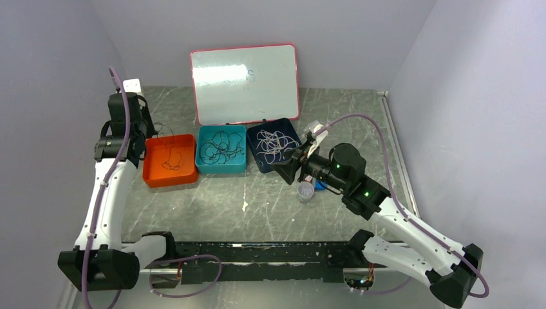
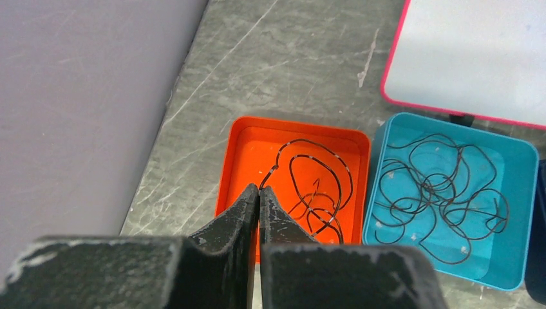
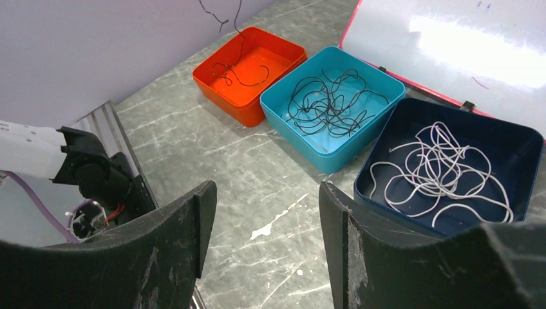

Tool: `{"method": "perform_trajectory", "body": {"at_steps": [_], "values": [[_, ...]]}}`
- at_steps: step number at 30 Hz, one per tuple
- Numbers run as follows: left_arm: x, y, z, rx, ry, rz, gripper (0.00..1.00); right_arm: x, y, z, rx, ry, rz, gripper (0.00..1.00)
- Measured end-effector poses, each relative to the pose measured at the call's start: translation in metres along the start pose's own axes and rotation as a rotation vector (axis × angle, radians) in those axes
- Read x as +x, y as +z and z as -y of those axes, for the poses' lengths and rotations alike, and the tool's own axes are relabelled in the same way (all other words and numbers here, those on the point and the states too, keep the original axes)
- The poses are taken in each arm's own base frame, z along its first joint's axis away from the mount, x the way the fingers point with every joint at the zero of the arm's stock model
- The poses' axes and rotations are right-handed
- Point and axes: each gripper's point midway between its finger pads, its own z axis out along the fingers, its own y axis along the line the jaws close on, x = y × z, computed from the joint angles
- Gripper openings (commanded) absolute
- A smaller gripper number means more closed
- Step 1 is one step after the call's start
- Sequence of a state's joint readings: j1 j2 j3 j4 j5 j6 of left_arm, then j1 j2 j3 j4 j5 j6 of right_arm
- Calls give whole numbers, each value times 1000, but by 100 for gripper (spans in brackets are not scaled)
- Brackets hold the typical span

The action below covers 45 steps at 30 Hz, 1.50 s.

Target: Untangle the cables

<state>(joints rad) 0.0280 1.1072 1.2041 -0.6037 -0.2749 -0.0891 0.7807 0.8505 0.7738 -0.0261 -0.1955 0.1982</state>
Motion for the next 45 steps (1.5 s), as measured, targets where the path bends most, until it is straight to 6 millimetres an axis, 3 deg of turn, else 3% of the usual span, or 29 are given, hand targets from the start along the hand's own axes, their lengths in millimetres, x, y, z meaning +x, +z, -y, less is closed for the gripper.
{"method": "perform_trajectory", "body": {"at_steps": [14, 21, 29, 31, 38, 45], "values": [[54, 41, 0, -5, 29, -156, 7, 6, 0, 1, 2, 2, -13, 63], [98, 73, 4, -14, -24, -298, 7, 8, -1, 1, 2, -7, -18, 63], [155, 87, 5, -3, -154, -420, 8, 13, -6, 4, 14, -22, -42, 63], [164, 89, 1, -10, -192, -436, 13, 14, -6, 5, 17, -26, -47, 63], [164, 91, -14, -45, -279, -417, 39, 15, -6, 5, 19, -29, -52, 63], [144, 84, -23, -44, -315, -342, 47, 16, -6, 6, 26, -28, -52, 64]]}}
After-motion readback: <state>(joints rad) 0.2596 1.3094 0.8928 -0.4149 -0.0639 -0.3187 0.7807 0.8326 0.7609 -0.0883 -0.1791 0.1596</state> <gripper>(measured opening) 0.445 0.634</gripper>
